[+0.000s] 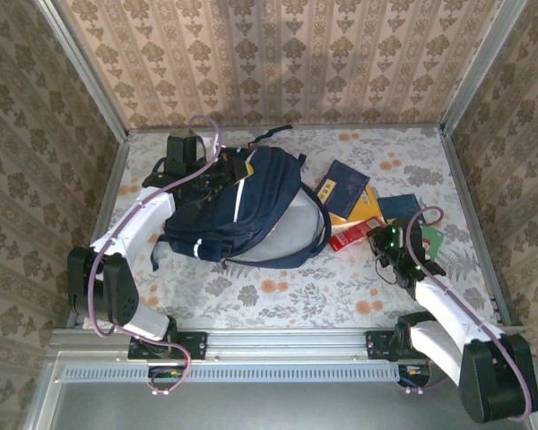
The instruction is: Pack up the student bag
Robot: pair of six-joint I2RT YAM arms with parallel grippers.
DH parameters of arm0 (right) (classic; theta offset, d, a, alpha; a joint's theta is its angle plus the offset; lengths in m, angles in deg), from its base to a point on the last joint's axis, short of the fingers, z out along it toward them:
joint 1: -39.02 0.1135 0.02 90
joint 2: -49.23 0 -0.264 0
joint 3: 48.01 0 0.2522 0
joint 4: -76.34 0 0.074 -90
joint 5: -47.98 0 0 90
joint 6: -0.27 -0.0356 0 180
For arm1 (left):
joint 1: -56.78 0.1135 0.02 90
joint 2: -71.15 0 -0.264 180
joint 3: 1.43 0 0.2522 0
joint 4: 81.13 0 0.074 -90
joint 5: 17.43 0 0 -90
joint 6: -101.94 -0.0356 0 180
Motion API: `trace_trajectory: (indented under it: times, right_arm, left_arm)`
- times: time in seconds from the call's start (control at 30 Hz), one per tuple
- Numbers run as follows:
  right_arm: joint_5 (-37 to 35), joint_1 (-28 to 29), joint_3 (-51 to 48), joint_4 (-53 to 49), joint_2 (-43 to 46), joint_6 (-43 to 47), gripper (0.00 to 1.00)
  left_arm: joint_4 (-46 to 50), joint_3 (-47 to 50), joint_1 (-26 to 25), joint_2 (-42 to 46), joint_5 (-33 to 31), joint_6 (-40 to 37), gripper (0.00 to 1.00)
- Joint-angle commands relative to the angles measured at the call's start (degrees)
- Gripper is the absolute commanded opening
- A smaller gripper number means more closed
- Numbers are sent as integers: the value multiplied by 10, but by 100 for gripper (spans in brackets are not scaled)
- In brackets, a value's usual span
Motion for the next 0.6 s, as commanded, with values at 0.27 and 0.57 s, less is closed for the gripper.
trace_trajectory:
  times: [0.27, 0.57]
  right_arm:
    - [130, 27, 122, -187, -75, 148, 0]
    - [129, 82, 248, -269, -197, 256, 0]
  left_arm:
    - [-27, -1, 3, 4, 10, -9, 0]
    - [-26, -2, 1, 4, 11, -10, 0]
